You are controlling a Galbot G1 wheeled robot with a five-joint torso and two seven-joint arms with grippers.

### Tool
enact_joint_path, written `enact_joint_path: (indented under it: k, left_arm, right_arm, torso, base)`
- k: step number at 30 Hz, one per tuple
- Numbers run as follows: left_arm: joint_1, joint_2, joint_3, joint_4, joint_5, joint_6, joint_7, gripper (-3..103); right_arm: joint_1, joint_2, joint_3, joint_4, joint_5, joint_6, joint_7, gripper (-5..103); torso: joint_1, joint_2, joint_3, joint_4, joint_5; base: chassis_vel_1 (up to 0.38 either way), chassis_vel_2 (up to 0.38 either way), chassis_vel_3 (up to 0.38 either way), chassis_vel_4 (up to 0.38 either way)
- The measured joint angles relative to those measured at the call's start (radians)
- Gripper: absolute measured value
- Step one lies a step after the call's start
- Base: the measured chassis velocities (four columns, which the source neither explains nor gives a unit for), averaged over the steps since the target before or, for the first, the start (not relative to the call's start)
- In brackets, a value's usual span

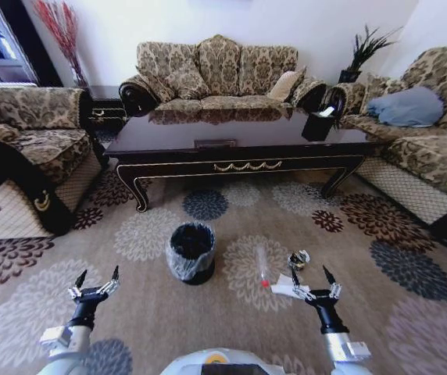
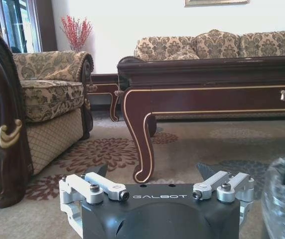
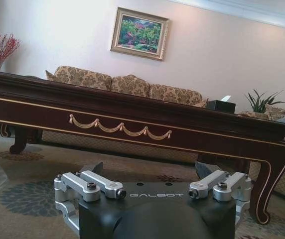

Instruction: Move to the front of the table and pick up the trash from the floor, then place it into the trash bin.

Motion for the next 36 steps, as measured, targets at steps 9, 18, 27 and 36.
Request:
enact_joint_path:
  k: [9,18,27,36]
  left_arm:
    - [-0.04,0.021,0.022,-0.023,0.031,0.052,-0.008,100]
    - [-0.283,0.145,0.213,-0.222,-0.012,0.465,-0.181,100]
    - [-0.347,0.212,0.293,-0.319,-0.276,0.765,-0.346,100]
    - [-0.397,0.254,0.323,-0.28,-0.44,0.85,-0.398,100]
  right_arm:
    - [0.004,-0.001,0.0,-0.008,-0.009,0.002,0.024,100]
    - [0.001,0.007,0.0,-0.024,-0.012,0.013,0.024,100]
    - [0.045,-0.034,-0.034,-0.051,-0.002,-0.001,0.025,100]
    - [0.044,-0.042,-0.023,-0.069,0.014,0.002,0.026,100]
  torso:
    - [0.0,0.0,0.0,0.0,-0.0002]
    - [0.0,0.0,0.0,-0.0007,0.0]
    - [0.0,0.0,0.0,0.0004,-0.0001]
    - [0.0,0.0,0.0,-0.0001,0.0]
  base:
    - [-0.108,0.098,0.09,-0.102]
    - [0.0,0.0,0.0,0.0]
    - [0.0,0.0,0.0,0.0]
    - [0.0,0.0,0.0,0.0]
